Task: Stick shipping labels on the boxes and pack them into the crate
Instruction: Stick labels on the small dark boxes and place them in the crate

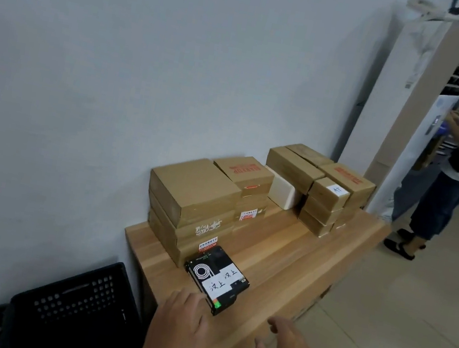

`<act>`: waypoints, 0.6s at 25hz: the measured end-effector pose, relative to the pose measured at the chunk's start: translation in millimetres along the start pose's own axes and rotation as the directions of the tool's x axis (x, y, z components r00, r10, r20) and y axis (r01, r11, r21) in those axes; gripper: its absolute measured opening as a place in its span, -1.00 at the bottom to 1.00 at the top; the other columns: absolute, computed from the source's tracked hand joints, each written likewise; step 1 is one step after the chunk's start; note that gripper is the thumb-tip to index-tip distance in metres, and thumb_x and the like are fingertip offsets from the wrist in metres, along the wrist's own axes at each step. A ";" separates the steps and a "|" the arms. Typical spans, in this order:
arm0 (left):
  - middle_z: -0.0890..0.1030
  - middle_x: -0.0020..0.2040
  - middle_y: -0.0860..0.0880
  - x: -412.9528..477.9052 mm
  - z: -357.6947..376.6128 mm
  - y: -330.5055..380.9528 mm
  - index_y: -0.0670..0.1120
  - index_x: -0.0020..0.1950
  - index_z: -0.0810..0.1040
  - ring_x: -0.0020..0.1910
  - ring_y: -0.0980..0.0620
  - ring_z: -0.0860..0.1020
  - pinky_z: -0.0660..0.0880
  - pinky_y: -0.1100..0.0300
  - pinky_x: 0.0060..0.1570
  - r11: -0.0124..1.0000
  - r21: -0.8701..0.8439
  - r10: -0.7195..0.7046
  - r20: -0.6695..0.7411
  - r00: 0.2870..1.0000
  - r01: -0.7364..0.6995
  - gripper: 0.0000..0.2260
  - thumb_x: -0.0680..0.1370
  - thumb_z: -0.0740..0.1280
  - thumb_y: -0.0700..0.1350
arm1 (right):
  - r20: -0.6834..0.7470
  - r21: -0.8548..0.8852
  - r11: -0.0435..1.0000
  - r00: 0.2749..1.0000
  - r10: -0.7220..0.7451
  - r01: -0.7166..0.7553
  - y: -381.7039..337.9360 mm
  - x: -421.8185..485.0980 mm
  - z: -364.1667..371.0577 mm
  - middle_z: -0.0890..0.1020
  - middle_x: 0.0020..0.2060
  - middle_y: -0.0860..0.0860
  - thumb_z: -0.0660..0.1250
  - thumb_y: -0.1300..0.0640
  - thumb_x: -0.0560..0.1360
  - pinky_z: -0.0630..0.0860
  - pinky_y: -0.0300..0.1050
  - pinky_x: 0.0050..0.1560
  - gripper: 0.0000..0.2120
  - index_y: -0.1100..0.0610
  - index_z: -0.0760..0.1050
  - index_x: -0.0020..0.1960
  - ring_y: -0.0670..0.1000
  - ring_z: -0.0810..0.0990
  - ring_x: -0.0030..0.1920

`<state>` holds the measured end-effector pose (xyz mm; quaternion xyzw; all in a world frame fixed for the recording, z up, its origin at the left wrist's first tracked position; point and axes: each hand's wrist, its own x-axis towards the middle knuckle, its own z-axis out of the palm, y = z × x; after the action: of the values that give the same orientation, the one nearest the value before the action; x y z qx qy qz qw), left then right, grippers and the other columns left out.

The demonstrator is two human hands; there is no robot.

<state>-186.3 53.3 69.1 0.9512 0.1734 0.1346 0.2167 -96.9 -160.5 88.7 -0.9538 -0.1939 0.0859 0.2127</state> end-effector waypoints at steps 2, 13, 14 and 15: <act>0.48 0.22 0.19 27.3 10.7 2.8 0.16 0.36 0.42 0.21 0.17 0.44 0.33 0.26 0.18 0.999 -0.008 -0.049 -0.003 0.999 0.049 -0.69 0.61 0.18 0.08 | 0.021 -0.024 1.000 1.000 0.000 0.000 9.3 36.5 -4.1 0.50 0.22 -0.19 0.31 -0.22 0.52 0.45 -0.23 0.20 -0.54 -0.12 0.38 0.38 -0.17 0.48 0.27; 0.42 0.30 0.17 135.6 83.4 13.1 0.11 0.43 0.40 0.26 0.18 0.43 0.38 0.24 0.27 0.937 0.030 -0.348 -0.032 0.937 0.349 -0.61 0.60 0.18 0.11 | 0.291 0.098 0.992 0.950 -0.111 0.086 57.3 230.7 13.0 0.51 0.13 -0.20 0.37 -0.17 0.48 0.47 -0.21 0.15 -0.59 -0.12 0.44 0.30 -0.15 0.55 0.13; 0.43 0.28 0.18 142.4 87.1 19.1 0.13 0.41 0.41 0.25 0.19 0.43 0.38 0.24 0.27 0.920 0.041 -0.389 -0.031 0.921 0.390 -0.62 0.59 0.19 0.12 | 0.322 0.100 0.990 0.939 -0.125 0.097 61.4 245.2 12.8 0.51 0.12 -0.18 0.37 -0.16 0.48 0.47 -0.22 0.15 -0.59 -0.12 0.44 0.30 -0.15 0.55 0.12; 0.43 0.27 0.19 148.2 91.8 23.6 0.15 0.40 0.41 0.26 0.19 0.43 0.36 0.26 0.26 0.905 0.042 -0.421 -0.042 0.906 0.423 -0.62 0.59 0.19 0.13 | 0.348 0.112 0.988 0.927 -0.142 0.110 66.1 257.5 13.6 0.52 0.11 -0.16 0.37 -0.16 0.49 0.47 -0.22 0.15 -0.59 -0.12 0.44 0.30 -0.14 0.55 0.11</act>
<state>-15.6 57.3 27.0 0.8941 0.3818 0.0953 0.2139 156.2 -105.9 26.6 -0.8976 -0.2858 0.2512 0.2225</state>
